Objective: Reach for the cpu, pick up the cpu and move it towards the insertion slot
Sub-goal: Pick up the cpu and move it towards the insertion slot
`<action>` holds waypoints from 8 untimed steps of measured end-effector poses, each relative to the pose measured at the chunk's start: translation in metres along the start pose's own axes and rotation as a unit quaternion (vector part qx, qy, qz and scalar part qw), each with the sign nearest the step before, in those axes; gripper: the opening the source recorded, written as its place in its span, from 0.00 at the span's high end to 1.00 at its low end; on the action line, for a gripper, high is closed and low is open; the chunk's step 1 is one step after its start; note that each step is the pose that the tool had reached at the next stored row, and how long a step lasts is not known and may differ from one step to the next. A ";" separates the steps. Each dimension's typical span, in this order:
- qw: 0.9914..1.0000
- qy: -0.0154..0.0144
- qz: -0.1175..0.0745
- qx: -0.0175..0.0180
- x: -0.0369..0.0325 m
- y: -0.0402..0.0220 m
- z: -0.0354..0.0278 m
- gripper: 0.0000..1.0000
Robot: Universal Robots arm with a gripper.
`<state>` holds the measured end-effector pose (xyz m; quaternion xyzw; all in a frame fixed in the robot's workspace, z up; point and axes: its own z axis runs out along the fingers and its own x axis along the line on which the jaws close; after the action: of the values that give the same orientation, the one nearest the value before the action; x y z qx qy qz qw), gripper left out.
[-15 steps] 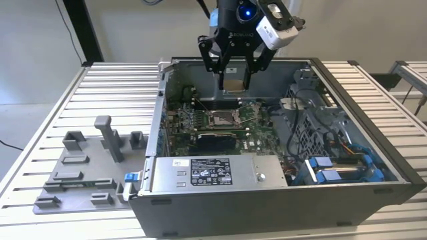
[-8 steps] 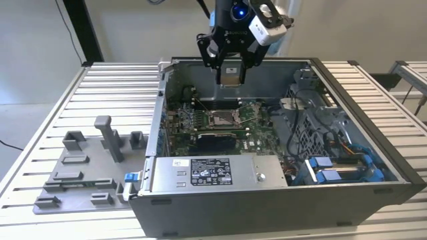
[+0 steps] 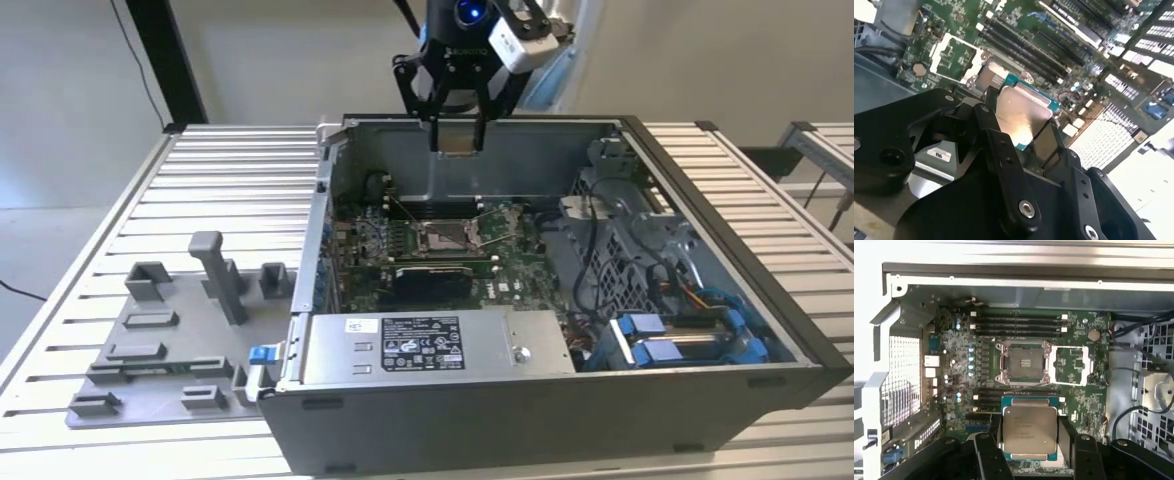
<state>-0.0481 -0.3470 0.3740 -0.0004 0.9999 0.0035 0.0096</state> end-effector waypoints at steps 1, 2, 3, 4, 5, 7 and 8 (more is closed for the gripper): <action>1.000 -0.001 0.000 0.000 0.0000 0.0039 0.0000 1.00; 1.000 -0.002 0.000 0.000 0.0000 0.0077 0.0000 1.00; 1.000 -0.003 0.000 0.000 0.0000 0.0113 0.0001 1.00; 1.000 -0.004 0.000 0.000 0.0000 0.0143 0.0001 1.00; 1.000 -0.006 0.000 0.000 0.0002 0.0205 0.0001 1.00; 1.000 -0.007 0.000 0.000 0.0002 0.0261 0.0002 1.00; 1.000 -0.008 0.000 0.000 0.0002 0.0280 0.0002 1.00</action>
<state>-0.0483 -0.3190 0.3740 -0.0006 0.9998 0.0036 0.0176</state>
